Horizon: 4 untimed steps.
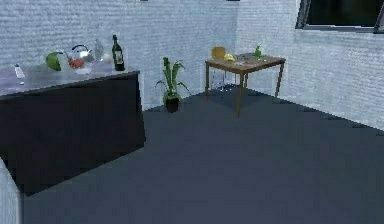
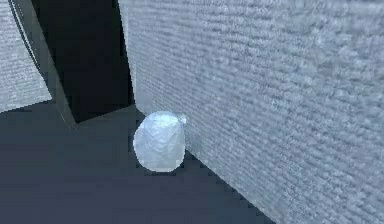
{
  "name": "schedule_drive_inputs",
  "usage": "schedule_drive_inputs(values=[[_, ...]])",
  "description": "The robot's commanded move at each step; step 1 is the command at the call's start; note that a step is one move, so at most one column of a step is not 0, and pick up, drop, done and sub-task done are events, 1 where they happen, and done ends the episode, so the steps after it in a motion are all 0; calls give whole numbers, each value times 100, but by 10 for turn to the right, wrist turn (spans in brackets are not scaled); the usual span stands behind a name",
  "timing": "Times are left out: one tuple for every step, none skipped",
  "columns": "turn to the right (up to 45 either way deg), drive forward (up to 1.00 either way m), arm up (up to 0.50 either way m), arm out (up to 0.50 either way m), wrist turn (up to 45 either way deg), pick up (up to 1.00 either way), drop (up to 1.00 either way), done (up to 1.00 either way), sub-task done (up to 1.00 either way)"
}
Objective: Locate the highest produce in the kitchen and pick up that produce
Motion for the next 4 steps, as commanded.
schedule_drive_inputs(values=[[-360, 0, 0, 0, 0, 0, 0, 0, 0], [0, 100, 0, 0, 0, 0, 0, 0, 0], [-30, 0, 0, 0, 0, 0, 0, 0, 0], [0, 40, 0, 0, 0, 0, 0, 0, 0]])
